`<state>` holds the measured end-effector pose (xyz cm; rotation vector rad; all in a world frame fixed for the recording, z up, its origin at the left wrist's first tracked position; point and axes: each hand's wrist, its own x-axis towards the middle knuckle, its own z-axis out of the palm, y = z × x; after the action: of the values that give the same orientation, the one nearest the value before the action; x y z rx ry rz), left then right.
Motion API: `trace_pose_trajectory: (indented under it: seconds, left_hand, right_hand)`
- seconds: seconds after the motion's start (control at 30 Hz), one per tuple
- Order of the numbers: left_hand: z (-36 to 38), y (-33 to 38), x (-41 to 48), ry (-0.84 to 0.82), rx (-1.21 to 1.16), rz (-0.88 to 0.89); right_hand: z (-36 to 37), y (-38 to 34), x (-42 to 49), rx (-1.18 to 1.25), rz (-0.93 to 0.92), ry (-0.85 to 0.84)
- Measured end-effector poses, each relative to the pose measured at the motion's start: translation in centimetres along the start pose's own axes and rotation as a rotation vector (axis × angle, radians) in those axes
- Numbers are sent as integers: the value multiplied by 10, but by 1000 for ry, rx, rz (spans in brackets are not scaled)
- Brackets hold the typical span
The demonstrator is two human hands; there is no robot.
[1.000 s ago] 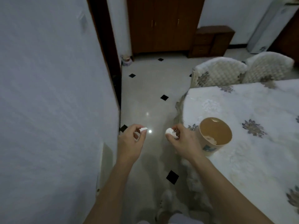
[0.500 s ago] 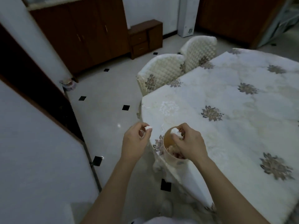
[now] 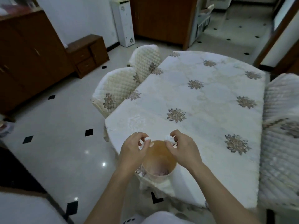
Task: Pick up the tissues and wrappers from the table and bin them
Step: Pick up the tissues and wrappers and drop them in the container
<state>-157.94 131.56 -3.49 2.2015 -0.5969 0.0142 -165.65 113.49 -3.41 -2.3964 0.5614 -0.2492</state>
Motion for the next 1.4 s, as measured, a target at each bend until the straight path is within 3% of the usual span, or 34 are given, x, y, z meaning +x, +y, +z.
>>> trace_pose_trajectory:
  seconds: [0.4,0.53,0.73,1.1,1.4]
  left_hand:
    - [0,-28,19,-119,157,309]
    - [5,-37,21,-153,155,327]
    - [11,-48,18,-356,282,297]
    - [17,-31,31,-275,348,376]
    - [0,9,80,-167,439,448]
  right_hand:
    - [13,-19,-15,-118,88,83]
    - [19,-19,-19,-160,120,83]
    - [31,-6,-29,-439,22,44]
    - [21,-6,-28,-394,34,151]
    - [-30,-25,21,-410,-89,236]
